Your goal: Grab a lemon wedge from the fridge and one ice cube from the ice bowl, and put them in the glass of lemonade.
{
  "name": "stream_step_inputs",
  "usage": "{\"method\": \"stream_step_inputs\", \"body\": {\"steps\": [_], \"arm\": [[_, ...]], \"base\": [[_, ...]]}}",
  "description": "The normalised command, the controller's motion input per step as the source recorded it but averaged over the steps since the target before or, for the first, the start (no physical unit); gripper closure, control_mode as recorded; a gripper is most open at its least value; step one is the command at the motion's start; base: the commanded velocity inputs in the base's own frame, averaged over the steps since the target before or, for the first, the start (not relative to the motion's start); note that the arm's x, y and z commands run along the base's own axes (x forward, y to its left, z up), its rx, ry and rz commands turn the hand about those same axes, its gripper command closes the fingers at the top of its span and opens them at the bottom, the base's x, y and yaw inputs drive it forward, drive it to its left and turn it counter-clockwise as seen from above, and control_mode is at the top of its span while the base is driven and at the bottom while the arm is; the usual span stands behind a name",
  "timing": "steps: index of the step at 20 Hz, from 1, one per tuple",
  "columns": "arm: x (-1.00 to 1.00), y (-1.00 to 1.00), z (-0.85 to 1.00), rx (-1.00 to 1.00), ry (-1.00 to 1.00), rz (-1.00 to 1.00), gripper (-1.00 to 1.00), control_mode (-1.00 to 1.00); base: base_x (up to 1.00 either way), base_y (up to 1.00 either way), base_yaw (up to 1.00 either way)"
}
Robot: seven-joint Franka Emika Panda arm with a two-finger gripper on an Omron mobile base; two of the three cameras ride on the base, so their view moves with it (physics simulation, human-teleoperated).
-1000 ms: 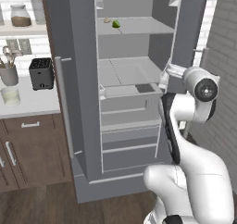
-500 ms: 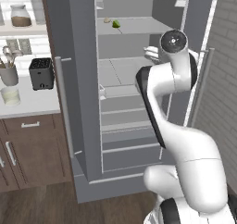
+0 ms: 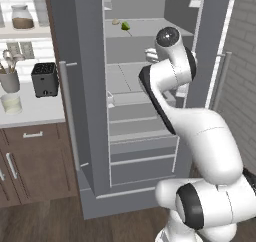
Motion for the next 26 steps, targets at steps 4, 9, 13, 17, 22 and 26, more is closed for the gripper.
{"method": "stream_step_inputs", "body": {"steps": [4,9,13,17,22,26], "arm": [[0.92,-0.14,-0.3,-0.03,0.0,-0.01,-1.0,-1.0],[0.76,-0.42,-0.19,0.0,0.0,-0.03,-1.0,-1.0],[0.74,-0.41,-0.25,-0.03,0.02,-0.06,-1.0,-1.0],[0.18,-0.74,-0.15,-0.04,0.07,-0.16,-1.0,-1.0],[-0.58,-1.0,0.0,0.0,0.0,-0.2,-1.0,-1.0],[-0.99,-0.95,0.02,0.0,-0.05,-0.19,-1.0,-1.0]], "base": [[0.0,0.0,0.0],[0.0,0.0,0.0],[0.0,0.0,0.0],[0.0,0.0,0.0],[0.0,0.0,0.0],[0.0,0.0,0.0]]}}
